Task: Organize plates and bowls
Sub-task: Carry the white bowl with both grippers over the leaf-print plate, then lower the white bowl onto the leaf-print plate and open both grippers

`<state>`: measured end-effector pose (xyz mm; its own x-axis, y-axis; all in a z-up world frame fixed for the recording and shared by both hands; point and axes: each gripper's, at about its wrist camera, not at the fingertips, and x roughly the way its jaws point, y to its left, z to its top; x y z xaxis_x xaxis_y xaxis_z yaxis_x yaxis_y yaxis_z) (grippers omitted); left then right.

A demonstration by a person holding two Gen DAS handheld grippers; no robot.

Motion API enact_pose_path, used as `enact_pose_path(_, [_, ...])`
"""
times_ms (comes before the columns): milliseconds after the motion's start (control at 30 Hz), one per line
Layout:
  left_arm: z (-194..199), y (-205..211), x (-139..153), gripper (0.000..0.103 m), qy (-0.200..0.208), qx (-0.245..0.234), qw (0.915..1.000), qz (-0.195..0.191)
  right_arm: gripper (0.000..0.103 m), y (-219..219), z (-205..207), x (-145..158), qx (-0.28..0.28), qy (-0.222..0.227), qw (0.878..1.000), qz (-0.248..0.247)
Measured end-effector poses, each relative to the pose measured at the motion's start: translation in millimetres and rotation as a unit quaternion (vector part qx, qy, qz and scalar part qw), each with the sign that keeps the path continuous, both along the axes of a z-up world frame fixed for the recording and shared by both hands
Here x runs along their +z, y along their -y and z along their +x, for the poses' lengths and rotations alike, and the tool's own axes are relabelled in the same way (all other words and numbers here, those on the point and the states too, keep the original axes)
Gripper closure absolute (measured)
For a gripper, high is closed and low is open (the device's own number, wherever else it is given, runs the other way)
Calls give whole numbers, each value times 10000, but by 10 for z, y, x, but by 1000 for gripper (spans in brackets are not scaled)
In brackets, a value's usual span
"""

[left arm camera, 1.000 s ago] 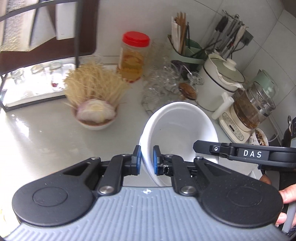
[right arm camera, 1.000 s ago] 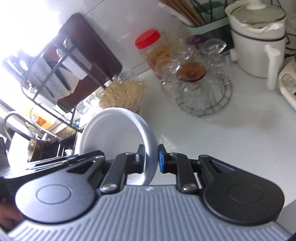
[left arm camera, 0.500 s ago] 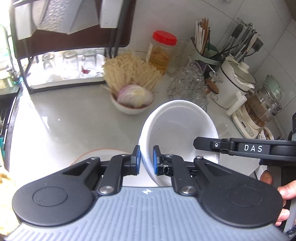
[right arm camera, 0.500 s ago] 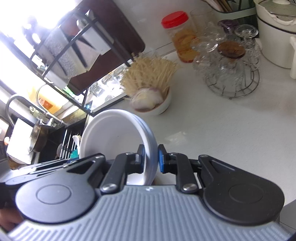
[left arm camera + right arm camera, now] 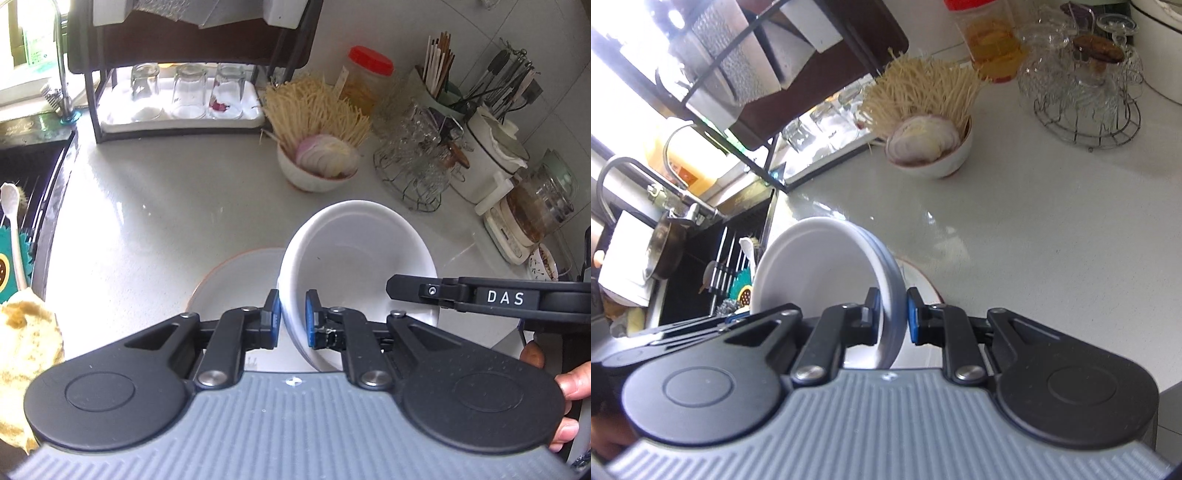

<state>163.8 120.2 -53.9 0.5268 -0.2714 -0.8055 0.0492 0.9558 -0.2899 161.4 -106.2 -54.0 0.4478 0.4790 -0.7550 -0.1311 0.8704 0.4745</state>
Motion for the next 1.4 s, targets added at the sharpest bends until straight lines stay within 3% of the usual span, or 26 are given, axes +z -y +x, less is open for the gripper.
enact_pose_path(400, [-105,-195,-307,88,-345,1,9994,-52,85,-230,-59,-257,21,-449,9989,-126])
enact_pose_path(867, [2,-316,-563,88,-525,-99,9984,-173,83,-403,-46,-389,-54,-452,9979,-461])
enact_pose_path(1233, [55,-346,-653,86,-581,-246,9975,-318,83,-372,-31,-431,-355,-482,9975,-373])
enact_pose_path(1300, [61,-361,-653,75,-590,-227,9975,-322,83,-372,-35,-405,-359,-409,9979,-362])
enact_pose_path(1367, [51,-385,-622,56,-550,-192,9979,-300,83,-383,-30,-375,-356,-348,9981,-351])
enact_pose_path(1400, [43,-395,-592,55,-526,-187,9980,-286,83,-387,-22,-365,-365,-343,9981,-355])
